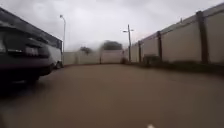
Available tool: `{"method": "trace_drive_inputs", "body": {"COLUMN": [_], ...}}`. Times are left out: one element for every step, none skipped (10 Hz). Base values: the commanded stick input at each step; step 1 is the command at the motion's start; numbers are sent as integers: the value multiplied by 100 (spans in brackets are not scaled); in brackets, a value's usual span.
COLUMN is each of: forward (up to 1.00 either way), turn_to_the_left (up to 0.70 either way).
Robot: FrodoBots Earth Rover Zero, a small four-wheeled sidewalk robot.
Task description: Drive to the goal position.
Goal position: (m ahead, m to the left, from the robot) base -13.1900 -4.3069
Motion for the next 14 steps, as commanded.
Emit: {"method": "trace_drive_inputs", "body": {"forward": [70, 70, 70, 70, 70, 70, 70, 70, 70, 70, 70, 70, 70, 70], "turn_to_the_left": [0, 0, 2, 6, 32, 10, 0, 0, 0, 0, 0, 0, 0, 0]}}
